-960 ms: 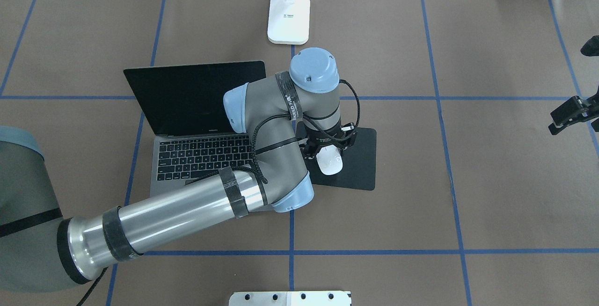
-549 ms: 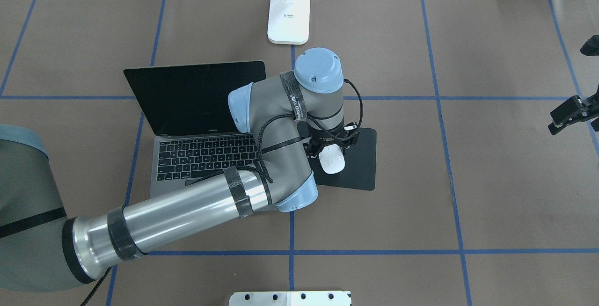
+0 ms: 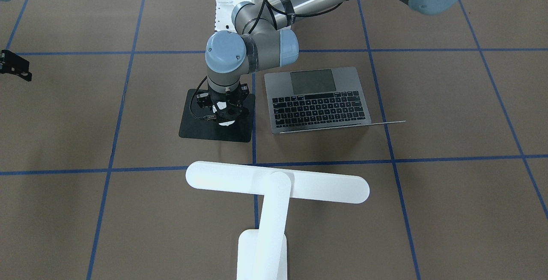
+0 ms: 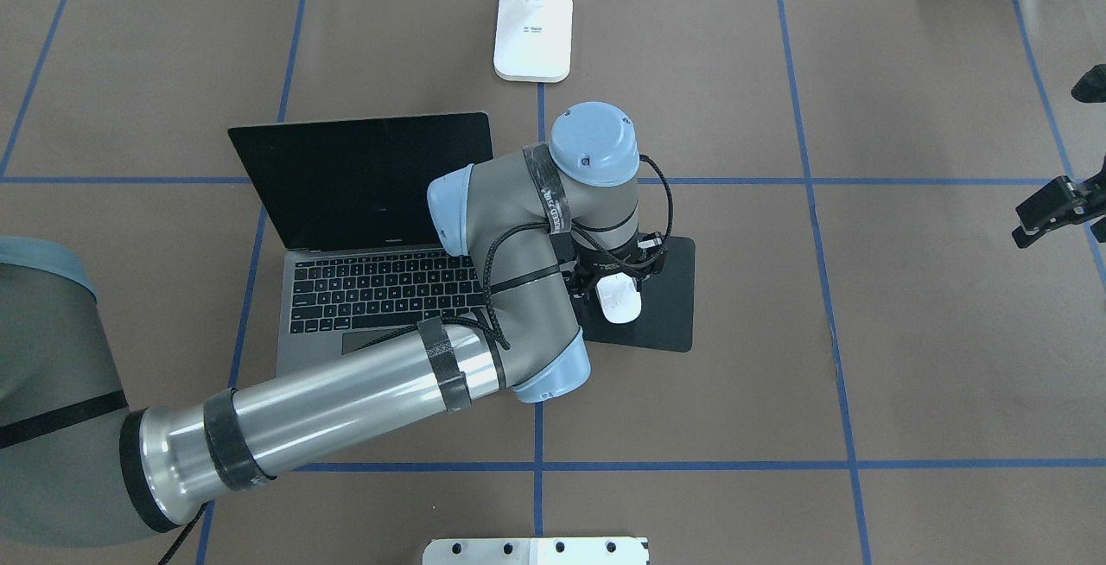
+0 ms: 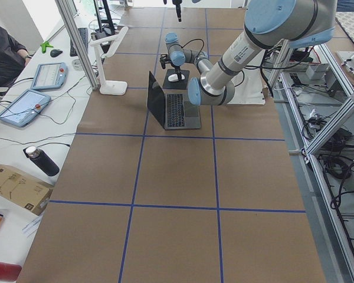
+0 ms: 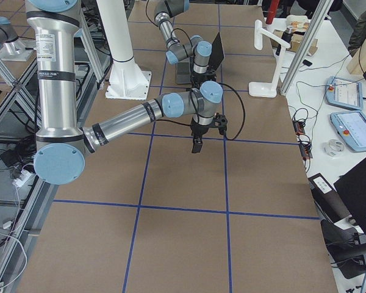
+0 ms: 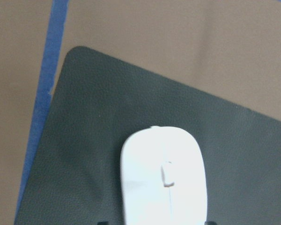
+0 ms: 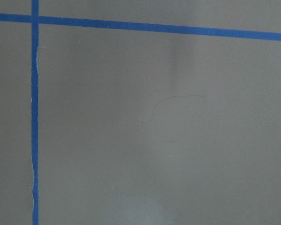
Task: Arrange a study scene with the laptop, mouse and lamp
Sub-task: 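Open the left gripper and release the mouse on the pad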
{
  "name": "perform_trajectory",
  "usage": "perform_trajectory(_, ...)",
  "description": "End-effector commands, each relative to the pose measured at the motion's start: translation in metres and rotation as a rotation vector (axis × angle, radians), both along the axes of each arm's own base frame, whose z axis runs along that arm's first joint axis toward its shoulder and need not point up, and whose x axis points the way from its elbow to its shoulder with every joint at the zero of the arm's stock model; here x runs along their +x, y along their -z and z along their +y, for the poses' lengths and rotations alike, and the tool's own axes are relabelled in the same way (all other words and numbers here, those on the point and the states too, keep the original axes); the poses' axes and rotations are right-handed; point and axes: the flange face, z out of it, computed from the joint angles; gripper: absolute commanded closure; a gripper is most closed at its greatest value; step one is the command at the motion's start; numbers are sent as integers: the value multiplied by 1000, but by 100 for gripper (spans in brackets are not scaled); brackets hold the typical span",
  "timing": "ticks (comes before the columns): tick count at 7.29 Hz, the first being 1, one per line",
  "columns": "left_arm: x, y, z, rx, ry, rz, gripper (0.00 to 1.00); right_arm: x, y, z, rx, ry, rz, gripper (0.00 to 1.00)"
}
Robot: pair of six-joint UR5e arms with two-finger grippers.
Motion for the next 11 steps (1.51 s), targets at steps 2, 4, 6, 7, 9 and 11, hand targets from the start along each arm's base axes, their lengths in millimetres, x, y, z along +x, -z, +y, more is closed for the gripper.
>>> perform_trajectory(2, -3, 10, 2, 8, 3, 14, 1, 2, -1, -1, -2, -4, 1, 0)
perform_trajectory(4, -13, 18, 5, 15, 2, 29, 1, 5, 0, -3, -1, -13, -1, 0)
perform_trajectory(6, -53, 8, 23, 17, -3, 11, 1, 38, 5, -10, -31, -81, -72, 0)
perform_trajectory(7, -88, -4, 36, 57, -29, 8, 1, 40, 6, -10, -26, -85, -76, 0)
perform_trajectory(9, -166, -36, 58, 108, -29, 26, 1, 41, 4, -10, -32, -95, -62, 0)
perform_trajectory(11, -254, -60, 68, 192, -13, 50, 1, 54, -1, -13, -29, -125, -32, 0)
